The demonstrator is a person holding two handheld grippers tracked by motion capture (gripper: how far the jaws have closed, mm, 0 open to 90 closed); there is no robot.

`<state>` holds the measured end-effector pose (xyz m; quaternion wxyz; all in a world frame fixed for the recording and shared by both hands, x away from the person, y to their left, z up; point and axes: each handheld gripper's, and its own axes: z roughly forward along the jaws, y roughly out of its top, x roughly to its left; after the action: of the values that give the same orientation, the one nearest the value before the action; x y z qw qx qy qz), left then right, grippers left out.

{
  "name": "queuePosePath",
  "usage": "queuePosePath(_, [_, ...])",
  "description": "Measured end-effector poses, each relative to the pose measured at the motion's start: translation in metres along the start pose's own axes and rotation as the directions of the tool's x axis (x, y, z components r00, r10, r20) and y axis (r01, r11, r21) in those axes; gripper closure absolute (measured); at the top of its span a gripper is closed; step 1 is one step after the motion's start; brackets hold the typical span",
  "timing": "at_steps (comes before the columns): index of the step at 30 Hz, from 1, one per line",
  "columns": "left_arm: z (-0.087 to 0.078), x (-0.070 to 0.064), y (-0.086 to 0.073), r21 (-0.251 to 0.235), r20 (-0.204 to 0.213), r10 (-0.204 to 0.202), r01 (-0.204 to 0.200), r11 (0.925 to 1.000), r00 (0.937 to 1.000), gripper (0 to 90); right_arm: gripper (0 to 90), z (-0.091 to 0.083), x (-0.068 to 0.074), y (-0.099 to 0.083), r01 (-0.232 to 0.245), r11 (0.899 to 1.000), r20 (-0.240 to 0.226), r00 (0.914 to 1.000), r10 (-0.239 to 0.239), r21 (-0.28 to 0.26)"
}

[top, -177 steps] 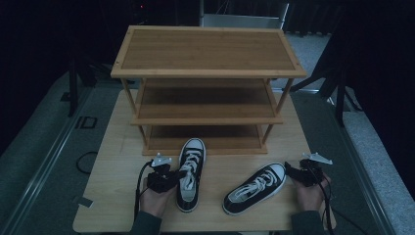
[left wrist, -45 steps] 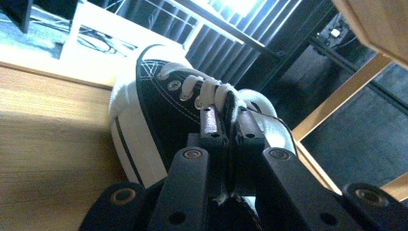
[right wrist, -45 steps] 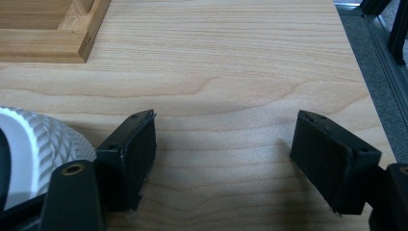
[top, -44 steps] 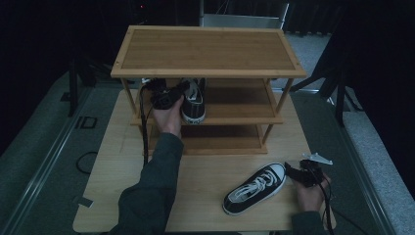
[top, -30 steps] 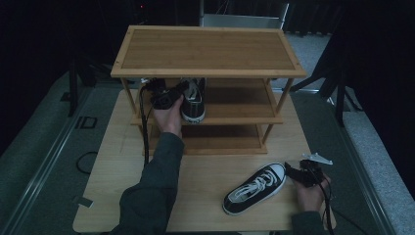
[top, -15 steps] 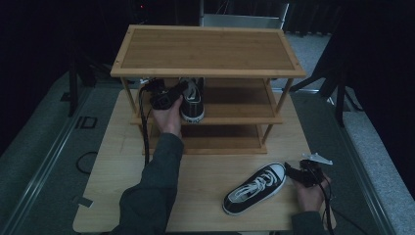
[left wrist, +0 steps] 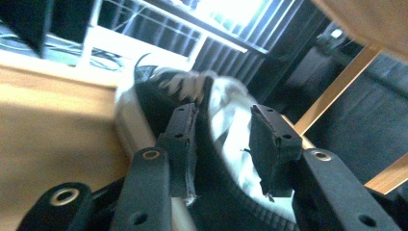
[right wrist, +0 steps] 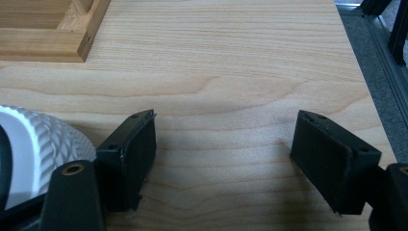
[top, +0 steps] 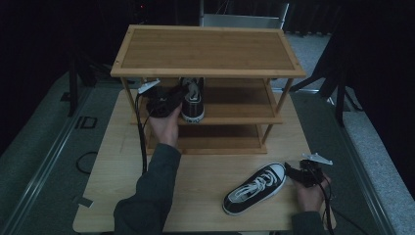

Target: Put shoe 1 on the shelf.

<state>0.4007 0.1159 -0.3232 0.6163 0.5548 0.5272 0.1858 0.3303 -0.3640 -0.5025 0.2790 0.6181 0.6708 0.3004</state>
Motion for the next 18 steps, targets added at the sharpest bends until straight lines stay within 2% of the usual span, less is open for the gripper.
queuePosePath(1, [-0.008,0.002,-0.005,-0.010,0.003,0.020,-0.020,0.9997,0.9998,61.8,23.7,0.000,0.000,0.000,0.001,1.000,0.000,1.0000,-0.001,-0.001])
queuePosePath(2, [-0.008,0.002,-0.005,-0.010,0.003,0.020,-0.020,0.9997,0.9998,61.4,23.7,0.000,0.000,0.000,0.001,1.000,0.000,1.0000,-0.001,-0.001])
queuePosePath(3, [-0.017,0.004,-0.009,-0.022,-0.005,0.047,-0.047,0.9986,0.9989,60.9,23.7,0.000,0.000,0.000,0.001,1.000,0.000,1.0000,-0.001,0.000])
queuePosePath(4, [-0.017,0.004,-0.009,-0.022,-0.005,0.047,-0.047,0.9986,0.9989,60.3,23.7,0.000,0.000,0.000,0.001,1.000,0.000,1.0000,-0.001,0.000])
queuePosePath(5, [-0.027,0.006,-0.012,-0.030,-0.013,0.061,-0.062,0.9977,0.9980,59.3,23.7,0.000,0.000,0.000,0.000,1.000,0.000,1.0000,0.000,0.000])
queuePosePath(7, [-0.036,0.007,-0.015,-0.024,-0.016,0.068,-0.068,0.9974,0.9976,58.4,23.7,0.000,0.000,0.000,0.000,1.000,0.000,1.0000,0.000,-0.001])
queuePosePath(9, [-0.044,0.007,-0.018,-0.022,-0.021,0.093,-0.093,0.9954,0.9955,58.2,23.7,0.000,0.000,0.000,0.000,1.000,0.001,1.0000,0.000,-0.001])
queuePosePath(10, [-0.044,0.007,-0.018,-0.022,-0.021,0.093,-0.093,0.9954,0.9955,57.9,23.7,0.000,0.000,0.000,0.000,1.000,0.001,1.0000,0.000,0.000])
queuePosePath(11, [-0.052,0.006,-0.022,-0.024,-0.021,0.114,-0.115,0.9931,0.9932,57.7,23.7,0.000,0.000,0.000,0.000,1.000,0.001,1.0000,0.000,-0.001])
queuePosePath(12, [-0.055,0.007,-0.024,-0.025,-0.002,0.121,-0.121,0.9923,0.9926,56.9,23.7,0.000,0.000,0.000,0.000,1.000,0.001,1.0000,0.000,-0.001])
queuePosePath(14, [-0.061,0.009,-0.029,-0.021,0.067,0.092,-0.091,0.9956,0.9935,56.1,23.7,0.000,0.000,0.000,0.001,1.000,0.000,1.0000,-0.001,-0.001])
queuePosePath(18, [-0.069,0.013,-0.037,-0.001,0.087,0.103,-0.103,0.9947,0.9909,55.4,23.7,-0.001,0.000,-0.001,0.000,1.000,-0.002,1.0000,0.000,0.000])
